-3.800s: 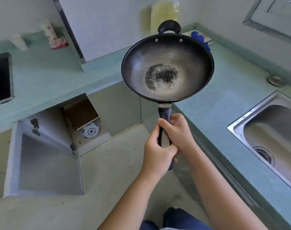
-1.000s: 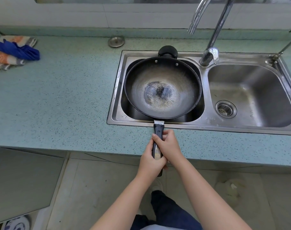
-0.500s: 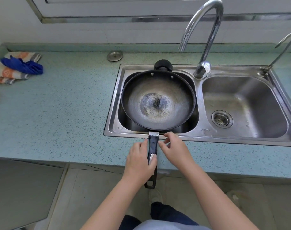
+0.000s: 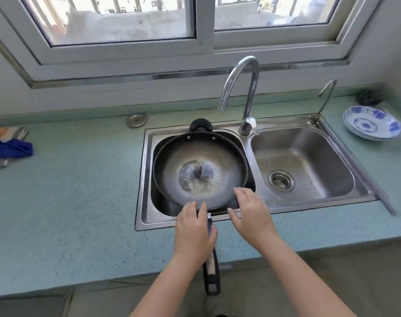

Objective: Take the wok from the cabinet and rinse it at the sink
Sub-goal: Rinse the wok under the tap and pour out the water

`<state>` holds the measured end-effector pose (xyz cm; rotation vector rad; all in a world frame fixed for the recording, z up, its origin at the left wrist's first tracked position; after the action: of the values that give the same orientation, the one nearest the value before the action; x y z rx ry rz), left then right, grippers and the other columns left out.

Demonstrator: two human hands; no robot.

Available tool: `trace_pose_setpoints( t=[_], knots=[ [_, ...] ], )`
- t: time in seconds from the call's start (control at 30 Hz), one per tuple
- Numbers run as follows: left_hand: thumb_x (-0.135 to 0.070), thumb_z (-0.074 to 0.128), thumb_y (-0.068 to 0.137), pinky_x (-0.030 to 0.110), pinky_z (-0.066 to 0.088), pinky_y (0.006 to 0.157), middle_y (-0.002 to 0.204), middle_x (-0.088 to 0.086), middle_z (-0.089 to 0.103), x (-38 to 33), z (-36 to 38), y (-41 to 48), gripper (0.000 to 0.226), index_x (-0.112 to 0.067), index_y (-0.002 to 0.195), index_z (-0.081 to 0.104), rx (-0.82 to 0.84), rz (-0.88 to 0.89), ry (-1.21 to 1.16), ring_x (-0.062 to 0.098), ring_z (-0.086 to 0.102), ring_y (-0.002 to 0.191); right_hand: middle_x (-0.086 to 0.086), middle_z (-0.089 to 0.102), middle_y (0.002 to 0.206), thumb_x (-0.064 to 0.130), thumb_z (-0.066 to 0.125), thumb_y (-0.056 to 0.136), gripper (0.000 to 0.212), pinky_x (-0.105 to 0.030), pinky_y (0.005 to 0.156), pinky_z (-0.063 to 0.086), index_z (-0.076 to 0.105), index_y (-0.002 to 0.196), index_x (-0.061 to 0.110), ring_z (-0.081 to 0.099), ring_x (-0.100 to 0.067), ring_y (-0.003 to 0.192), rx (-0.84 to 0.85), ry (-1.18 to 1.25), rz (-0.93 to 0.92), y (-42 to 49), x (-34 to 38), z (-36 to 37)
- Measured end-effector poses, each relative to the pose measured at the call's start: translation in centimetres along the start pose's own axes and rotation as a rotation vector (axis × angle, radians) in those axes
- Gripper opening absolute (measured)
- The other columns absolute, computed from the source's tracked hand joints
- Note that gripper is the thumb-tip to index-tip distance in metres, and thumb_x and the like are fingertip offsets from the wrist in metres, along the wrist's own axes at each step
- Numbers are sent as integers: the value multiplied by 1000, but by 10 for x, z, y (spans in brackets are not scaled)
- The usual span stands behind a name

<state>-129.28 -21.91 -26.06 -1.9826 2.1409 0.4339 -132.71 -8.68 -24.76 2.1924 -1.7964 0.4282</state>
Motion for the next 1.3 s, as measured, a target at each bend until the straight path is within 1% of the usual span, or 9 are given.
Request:
trace_pose_setpoints(
  t=[0.07, 0.23, 0.37, 0.53, 0.67, 0.83, 0.93, 1.07, 1.3],
  knots=[
    [-15, 81, 61, 50, 54, 79, 104, 26, 65, -5, -4, 8, 52, 4, 107, 64, -34, 50, -7, 42, 64, 97, -10, 44, 139, 28, 52, 89, 55, -37, 108, 29, 37, 136, 5, 39, -24, 128, -29, -25, 32, 1, -3, -8],
    [-16, 71, 74, 51, 48, 89, 115, 28, 60, -15, -4, 24, 49, 4, 116, 58, -24, 77, -48, 43, 56, 109, -11, 45, 138, 26, 53, 88, 54, -37, 108, 28, 38, 136, 5, 39, -25, 128, -76, -68, 82, 0, -13, -22],
    [-13, 78, 64, 51, 53, 80, 102, 27, 65, -26, -5, 36, 49, 5, 108, 62, -62, 114, -51, 43, 63, 96, -13, 46, 137, 24, 54, 88, 53, -38, 108, 28, 39, 135, 3, 40, -27, 127, -72, -106, 86, 8, -27, -29],
    [-10, 80, 59, 51, 55, 78, 103, 26, 66, -38, -1, 66, 50, 5, 104, 64, -78, 122, -45, 43, 64, 96, -17, 51, 131, 18, 59, 84, 51, -42, 105, 32, 45, 130, -1, 46, -32, 122, -99, -93, 88, 42, -52, -39],
    [-11, 85, 50, 50, 57, 71, 96, 26, 69, -53, 4, 103, 54, 5, 98, 68, -108, 98, -12, 42, 67, 88, -14, 46, 135, 20, 56, 86, 53, -38, 107, 29, 39, 134, 2, 42, -28, 126, -53, -122, 48, 85, -80, -44],
    [-11, 85, 51, 51, 57, 74, 97, 24, 70, -73, 19, 149, 53, 4, 99, 68, -134, 62, 14, 39, 68, 90, -11, 42, 140, 21, 52, 88, 53, -38, 110, 26, 36, 136, 5, 36, -24, 131, -43, -99, 18, 145, -118, -53],
    [-11, 84, 54, 50, 57, 76, 99, 22, 70, -81, 34, 170, 51, 3, 100, 68, -127, 47, 16, 38, 67, 93, -14, 45, 138, 16, 56, 86, 53, -40, 109, 29, 40, 134, 2, 40, -27, 128, -52, -76, -33, 178, -134, -53],
    [-10, 82, 56, 49, 57, 78, 101, 17, 71, -88, 61, 183, 47, -1, 100, 69, -84, 93, 35, 35, 67, 97, -20, 53, 128, 10, 61, 80, 49, -45, 104, 36, 48, 126, -3, 48, -34, 121, -81, -40, -116, 212, -147, -45],
    [-10, 80, 57, 48, 57, 76, 108, 13, 71, -93, 96, 186, 46, -3, 102, 70, 22, 115, 48, 33, 66, 100, -26, 58, 122, -3, 69, 69, 49, -51, 94, 45, 55, 116, -8, 55, -39, 114, -111, 16, -219, 236, -154, -27]
  ],
)
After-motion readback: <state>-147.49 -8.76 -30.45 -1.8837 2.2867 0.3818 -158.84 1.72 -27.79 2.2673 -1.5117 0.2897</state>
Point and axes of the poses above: each hand's wrist, its own y-axis towards the middle knuckle, its own z-axis out of the palm, x = y × z, the point moved 6 cm from there along y, towards the middle knuckle
